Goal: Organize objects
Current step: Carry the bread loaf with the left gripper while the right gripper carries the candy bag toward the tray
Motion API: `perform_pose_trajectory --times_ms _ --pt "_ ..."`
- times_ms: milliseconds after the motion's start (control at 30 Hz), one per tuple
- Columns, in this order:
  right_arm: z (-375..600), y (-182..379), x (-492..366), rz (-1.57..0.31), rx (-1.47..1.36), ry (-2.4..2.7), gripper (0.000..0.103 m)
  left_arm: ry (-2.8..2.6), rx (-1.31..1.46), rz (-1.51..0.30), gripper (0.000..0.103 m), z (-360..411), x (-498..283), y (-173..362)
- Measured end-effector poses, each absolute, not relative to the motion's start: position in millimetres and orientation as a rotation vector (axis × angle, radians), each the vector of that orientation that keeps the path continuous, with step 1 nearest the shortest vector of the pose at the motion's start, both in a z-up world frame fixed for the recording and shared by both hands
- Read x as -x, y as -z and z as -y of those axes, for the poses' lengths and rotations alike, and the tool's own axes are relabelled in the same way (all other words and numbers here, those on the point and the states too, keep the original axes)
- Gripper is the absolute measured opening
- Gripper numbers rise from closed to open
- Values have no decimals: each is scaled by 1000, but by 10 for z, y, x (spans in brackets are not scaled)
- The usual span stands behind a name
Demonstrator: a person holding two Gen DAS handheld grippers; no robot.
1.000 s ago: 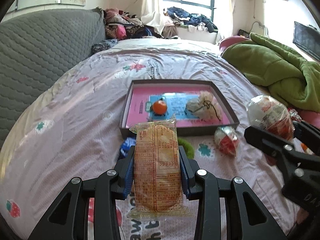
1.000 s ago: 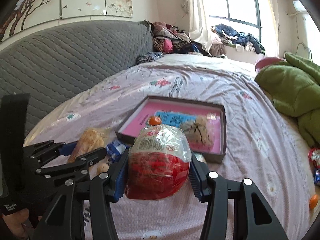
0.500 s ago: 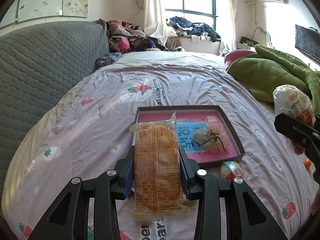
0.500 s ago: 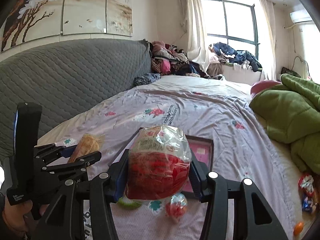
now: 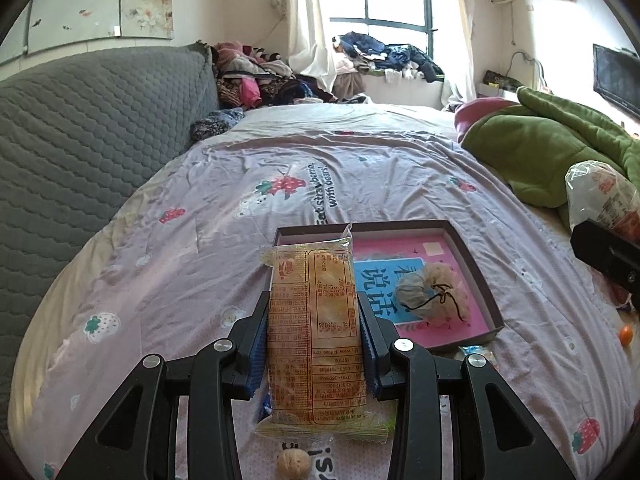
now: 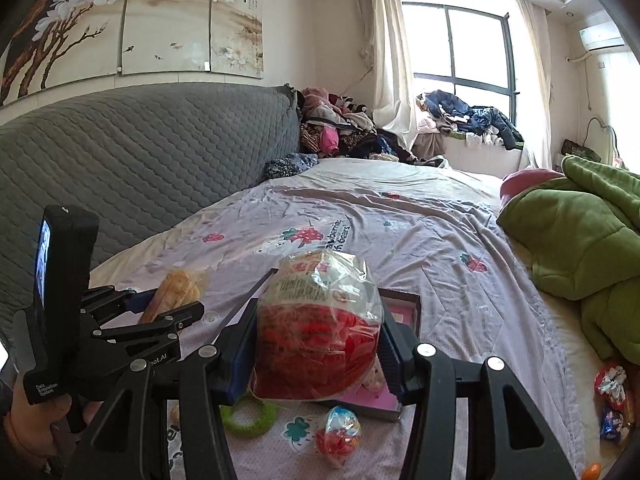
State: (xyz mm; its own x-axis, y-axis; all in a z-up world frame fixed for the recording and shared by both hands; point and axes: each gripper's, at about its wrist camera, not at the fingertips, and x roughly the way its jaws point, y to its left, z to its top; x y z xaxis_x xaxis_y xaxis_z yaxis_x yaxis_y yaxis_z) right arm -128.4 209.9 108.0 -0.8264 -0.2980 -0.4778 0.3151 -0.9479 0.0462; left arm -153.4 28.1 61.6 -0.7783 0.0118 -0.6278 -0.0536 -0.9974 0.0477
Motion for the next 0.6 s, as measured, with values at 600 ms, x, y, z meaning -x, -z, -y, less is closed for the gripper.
perform_pose_trajectory --times_ms 600 --pt "-2190 -1047 1517 -29 -658 2727 53 -2952 1038 -72 40 -275 1911 -604"
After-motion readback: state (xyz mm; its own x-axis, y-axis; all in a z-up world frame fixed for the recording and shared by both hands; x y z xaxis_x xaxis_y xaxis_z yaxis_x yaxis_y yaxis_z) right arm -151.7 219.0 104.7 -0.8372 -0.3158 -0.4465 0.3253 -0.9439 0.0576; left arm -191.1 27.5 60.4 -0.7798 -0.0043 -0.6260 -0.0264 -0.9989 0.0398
